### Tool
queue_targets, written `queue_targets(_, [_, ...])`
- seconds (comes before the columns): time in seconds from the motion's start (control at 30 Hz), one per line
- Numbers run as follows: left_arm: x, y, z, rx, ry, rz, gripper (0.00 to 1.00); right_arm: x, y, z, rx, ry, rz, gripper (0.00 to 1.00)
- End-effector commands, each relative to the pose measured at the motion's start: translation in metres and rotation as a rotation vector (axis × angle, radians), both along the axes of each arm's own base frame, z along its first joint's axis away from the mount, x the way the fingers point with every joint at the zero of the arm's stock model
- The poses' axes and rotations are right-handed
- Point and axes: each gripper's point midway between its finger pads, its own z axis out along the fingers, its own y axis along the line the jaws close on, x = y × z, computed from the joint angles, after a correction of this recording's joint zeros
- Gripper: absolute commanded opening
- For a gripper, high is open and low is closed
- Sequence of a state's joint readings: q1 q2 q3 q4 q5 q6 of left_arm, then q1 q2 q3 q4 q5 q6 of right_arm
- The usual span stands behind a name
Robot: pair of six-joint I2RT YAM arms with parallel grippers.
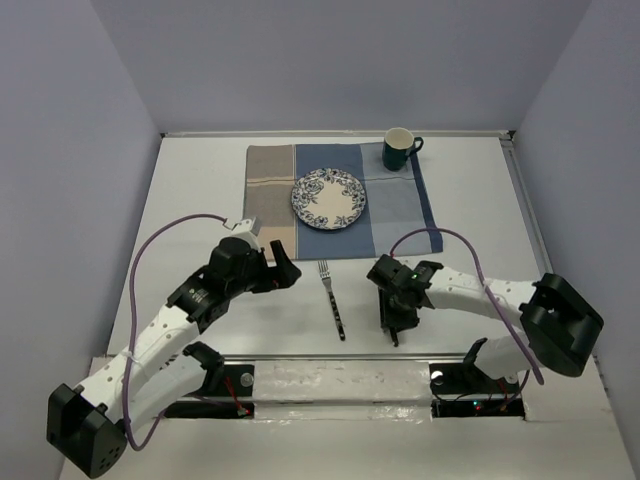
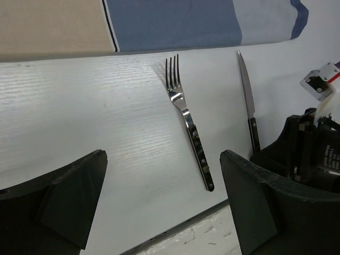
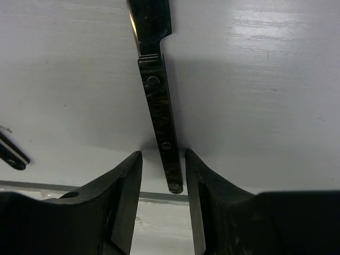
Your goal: Set the dinner table for one person
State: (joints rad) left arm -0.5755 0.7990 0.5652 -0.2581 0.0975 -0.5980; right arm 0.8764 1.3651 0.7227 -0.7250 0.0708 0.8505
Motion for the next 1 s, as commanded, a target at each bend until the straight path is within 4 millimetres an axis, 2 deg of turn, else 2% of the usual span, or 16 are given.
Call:
queue_targets(0.0, [-0.002, -0.004, 0.013, -0.063, -0.031, 0.004, 0.99, 0.01, 0.001, -0.009, -0.022, -0.047, -0.033, 0.43])
queue_targets(0.07, [-0.002, -0.005, 0.012, -0.064, -0.03, 0.003, 0.98, 0.01, 0.004, -0.013, -0.029, -0.044, -0.021, 0.28])
queue_targets(0.13, [-0.002, -0.005, 0.013, -0.063, -0.029, 0.0, 0.98, 0.01, 0.006, -0.009, -0.039, -0.047, -0.007, 0.0])
queue_targets(0.23, [-0.001, -0.005, 0.014, -0.064, -0.032, 0.002, 0.98, 0.013, 0.014, 0.025, -0.03, -0.081, 0.014, 0.0])
queue_targets(0.3, [-0.001, -0.005, 0.012, -0.06, -0.027, 0.006, 0.98, 0.023, 0.022, 0.066, 0.017, -0.144, 0.027, 0.0])
queue_targets(0.37, [-0.001, -0.006, 0.007, -0.055, -0.014, 0.007, 0.98, 0.034, 0.022, 0.087, 0.02, -0.208, 0.04, 0.0])
queue_targets(0.47, [0.0, -0.006, 0.006, -0.054, -0.005, 0.01, 0.98, 0.078, 0.013, 0.105, -0.026, -0.282, 0.033, 0.0])
queue_targets(0.53, [0.001, -0.007, 0.007, -0.056, -0.005, 0.013, 0.98, 0.128, 0.008, 0.111, -0.033, -0.347, 0.072, 0.0])
queue_targets(0.6, [0.002, -0.007, 0.004, -0.05, 0.006, 0.02, 0.98, 0.177, 0.01, 0.143, -0.018, -0.449, 0.106, 0.0])
queue_targets(0.67, [0.002, -0.008, -0.001, -0.045, 0.027, 0.025, 0.98, 0.219, 0.005, 0.141, -0.029, -0.449, 0.11, 0.0])
queue_targets(0.7, [0.003, -0.008, -0.002, -0.042, 0.031, 0.032, 0.98, 0.242, 0.01, 0.16, -0.022, -0.504, 0.149, 0.0])
queue_targets(0.77, [0.002, -0.01, -0.003, -0.045, 0.039, 0.036, 0.98, 0.265, 0.011, 0.156, -0.033, -0.502, 0.178, 0.0])
queue_targets(0.8, [0.003, -0.01, -0.004, -0.042, 0.043, 0.042, 0.98, 0.277, 0.008, 0.139, -0.048, -0.467, 0.203, 0.0])
queue_targets(0.83, [0.004, -0.01, -0.005, -0.039, 0.044, 0.049, 0.98, 0.291, 0.011, 0.145, -0.032, -0.494, 0.207, 0.0])
queue_targets(0.87, [0.004, -0.011, -0.006, -0.043, 0.051, 0.055, 0.98, 0.3, 0.007, 0.132, -0.02, -0.467, 0.21, 0.0])
queue_targets(0.97, [0.003, -0.014, -0.011, -0.039, 0.073, 0.053, 0.98, 0.32, 0.006, 0.129, 0.015, -0.467, 0.22, 0.0])
